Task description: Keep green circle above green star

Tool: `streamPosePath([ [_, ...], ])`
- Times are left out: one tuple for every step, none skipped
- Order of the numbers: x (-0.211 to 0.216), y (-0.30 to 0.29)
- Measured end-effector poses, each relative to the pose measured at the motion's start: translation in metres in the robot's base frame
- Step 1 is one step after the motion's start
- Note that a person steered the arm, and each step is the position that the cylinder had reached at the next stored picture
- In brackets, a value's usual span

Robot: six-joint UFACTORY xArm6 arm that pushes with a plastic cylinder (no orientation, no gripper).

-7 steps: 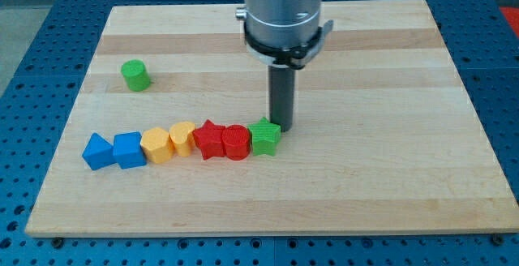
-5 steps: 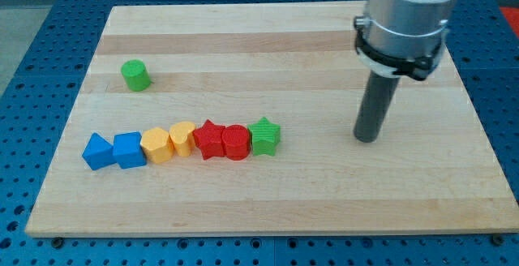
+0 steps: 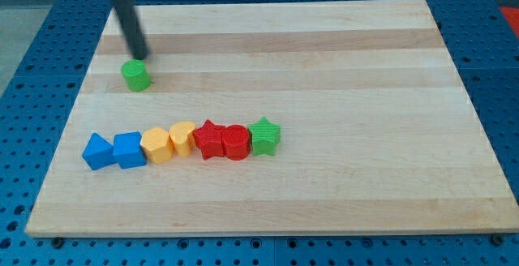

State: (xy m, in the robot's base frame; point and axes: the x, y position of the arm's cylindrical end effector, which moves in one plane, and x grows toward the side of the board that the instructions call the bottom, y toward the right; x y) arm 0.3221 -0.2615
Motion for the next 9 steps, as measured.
streamPosePath([
  [0.002,-0.043],
  [0.027,-0.041],
  [0.045,0.001],
  [0.046,0.093],
  [0.052,0.162],
  [0.051,0.147],
  [0.051,0.091],
  [0.072,0.078],
  [0.077,0.146],
])
